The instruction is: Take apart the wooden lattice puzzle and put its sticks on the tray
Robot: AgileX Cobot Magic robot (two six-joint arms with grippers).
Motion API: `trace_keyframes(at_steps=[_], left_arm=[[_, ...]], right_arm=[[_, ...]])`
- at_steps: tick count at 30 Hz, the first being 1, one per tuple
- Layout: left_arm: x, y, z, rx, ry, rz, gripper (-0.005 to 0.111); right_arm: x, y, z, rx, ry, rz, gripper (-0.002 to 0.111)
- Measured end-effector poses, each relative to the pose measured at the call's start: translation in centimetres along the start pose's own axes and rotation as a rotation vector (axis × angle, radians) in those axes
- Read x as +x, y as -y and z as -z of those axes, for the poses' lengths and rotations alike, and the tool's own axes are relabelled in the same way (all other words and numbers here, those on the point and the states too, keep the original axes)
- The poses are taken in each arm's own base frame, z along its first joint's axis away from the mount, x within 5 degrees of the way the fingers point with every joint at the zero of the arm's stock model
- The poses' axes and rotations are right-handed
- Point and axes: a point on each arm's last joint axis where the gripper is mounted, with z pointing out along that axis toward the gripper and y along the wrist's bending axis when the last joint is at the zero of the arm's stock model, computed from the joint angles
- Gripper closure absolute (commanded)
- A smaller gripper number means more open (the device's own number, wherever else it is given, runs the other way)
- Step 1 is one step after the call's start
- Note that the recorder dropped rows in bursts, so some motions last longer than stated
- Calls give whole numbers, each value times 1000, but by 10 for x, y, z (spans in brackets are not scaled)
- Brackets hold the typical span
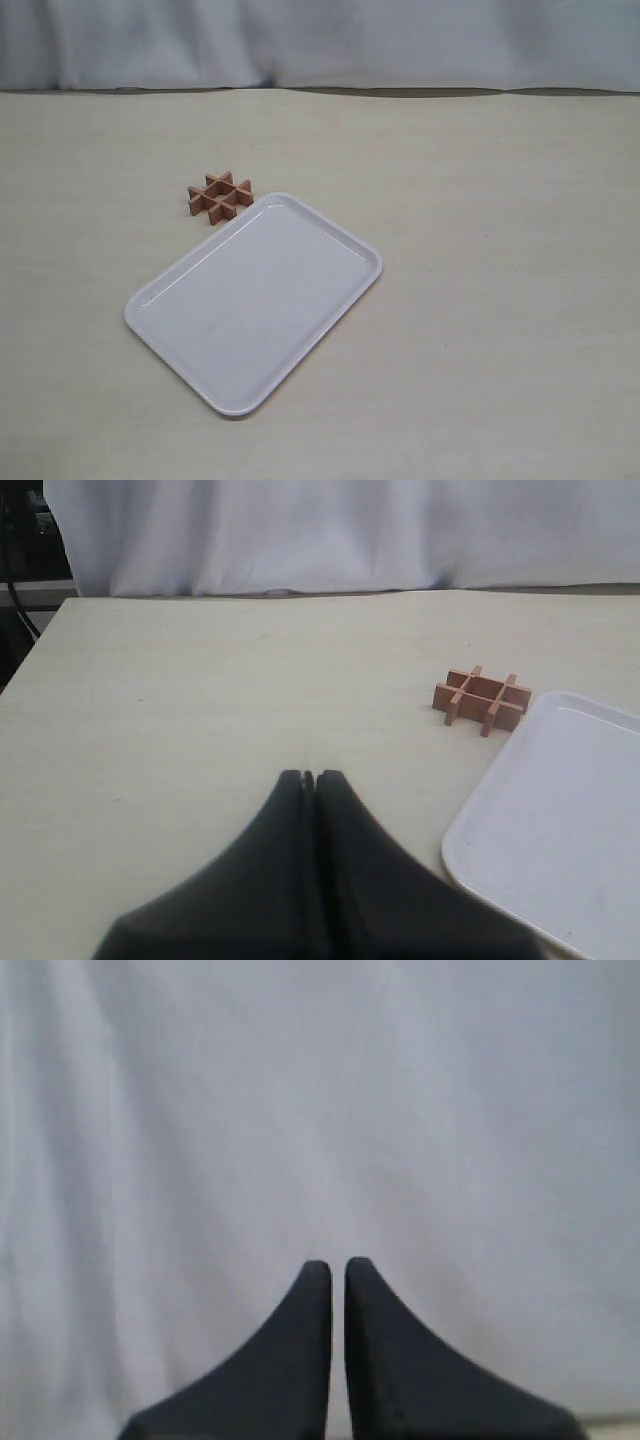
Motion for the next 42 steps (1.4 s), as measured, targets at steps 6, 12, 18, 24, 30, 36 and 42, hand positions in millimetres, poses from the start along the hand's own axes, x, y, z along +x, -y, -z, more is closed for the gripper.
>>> trace_keyframes(at_steps=[6, 12, 18, 24, 30, 36, 42], left_arm=[[0, 0, 0, 0, 0, 0, 107], [0, 0, 0, 0, 0, 0, 107], [0, 0, 0, 0, 0, 0, 107], [0, 0, 0, 0, 0, 0, 107], [0, 0, 0, 0, 0, 0, 107], [0, 0, 0, 0, 0, 0, 107], [0, 0, 0, 0, 0, 0, 107]], right_arm=[[-44, -2, 11, -81, 499, -241, 104], [-49, -2, 14, -215, 536, -671, 104], [-44, -1, 10, -198, 445, -792, 104], [-70, -13, -12, -200, 327, -687, 104], [-109, -34, -63, -255, 199, -423, 104], [-97, -34, -144, -124, -172, -115, 104], [-5, 9, -192, 191, -796, 314, 104]])
